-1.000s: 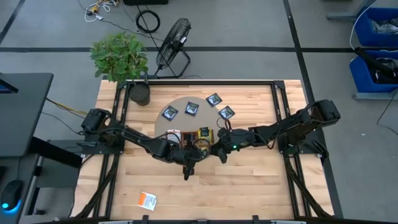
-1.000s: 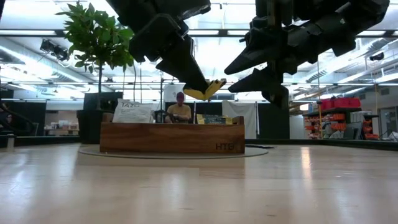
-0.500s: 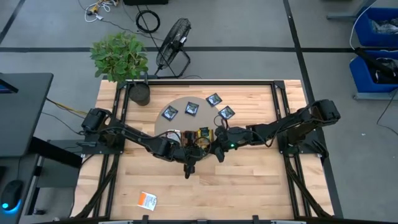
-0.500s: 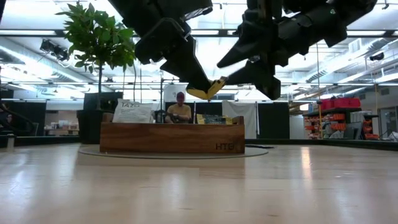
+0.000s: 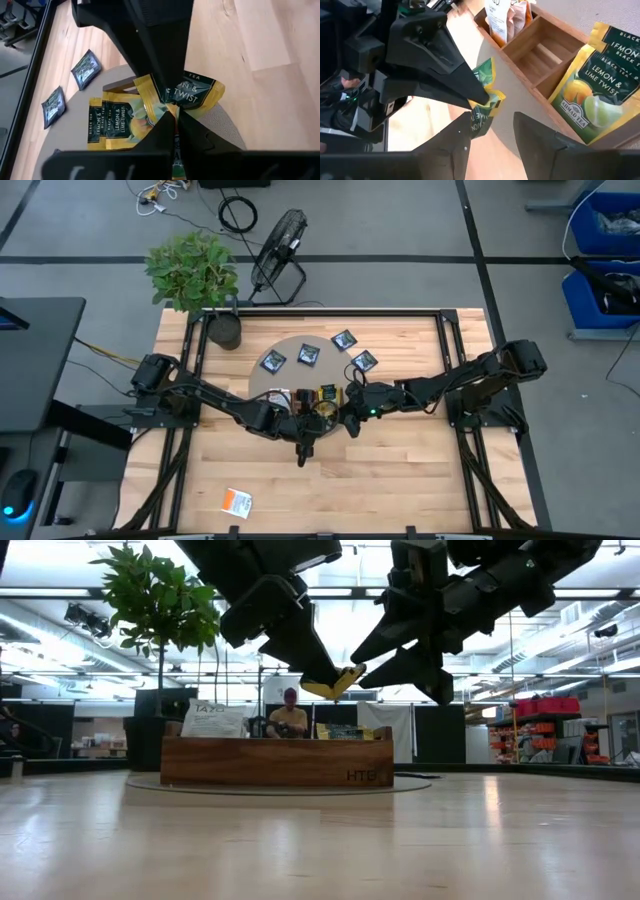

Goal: Pick & Place Tea
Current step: Put the yellow tea bag into the right compartment of the wooden organizer

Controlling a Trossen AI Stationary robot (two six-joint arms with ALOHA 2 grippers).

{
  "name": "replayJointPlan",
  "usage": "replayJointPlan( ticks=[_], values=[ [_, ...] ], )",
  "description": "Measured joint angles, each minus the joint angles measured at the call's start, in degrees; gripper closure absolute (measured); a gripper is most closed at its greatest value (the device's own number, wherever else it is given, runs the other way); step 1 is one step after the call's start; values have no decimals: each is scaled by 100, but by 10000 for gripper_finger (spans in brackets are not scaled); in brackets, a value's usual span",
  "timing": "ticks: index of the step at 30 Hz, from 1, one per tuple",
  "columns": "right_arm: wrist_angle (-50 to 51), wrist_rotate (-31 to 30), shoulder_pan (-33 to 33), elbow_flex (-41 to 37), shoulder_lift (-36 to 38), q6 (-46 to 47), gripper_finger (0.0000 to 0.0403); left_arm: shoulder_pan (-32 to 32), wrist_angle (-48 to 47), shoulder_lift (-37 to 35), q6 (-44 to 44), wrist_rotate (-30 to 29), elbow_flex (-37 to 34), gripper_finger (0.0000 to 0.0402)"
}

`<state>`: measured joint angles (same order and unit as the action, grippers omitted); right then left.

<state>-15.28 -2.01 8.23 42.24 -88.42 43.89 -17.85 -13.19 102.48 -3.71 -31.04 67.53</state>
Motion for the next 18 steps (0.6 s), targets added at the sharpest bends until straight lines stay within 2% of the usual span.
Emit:
replayJointPlan(
  ticks=[6, 9, 14, 18],
  values=[
    [-43, 56, -42, 0, 0, -76, 260, 0, 14, 0, -44, -9, 0, 384],
    [-59, 58, -42, 0, 0, -132, 296, 0, 85, 0, -60, -60, 2, 385],
    [-133, 105, -42, 2, 0, -478, 388, 0, 152, 0, -150, -69, 2, 380],
    [-117, 75, -42, 2, 0, -650, 396, -36, 146, 0, -110, -71, 1, 371]
  ],
)
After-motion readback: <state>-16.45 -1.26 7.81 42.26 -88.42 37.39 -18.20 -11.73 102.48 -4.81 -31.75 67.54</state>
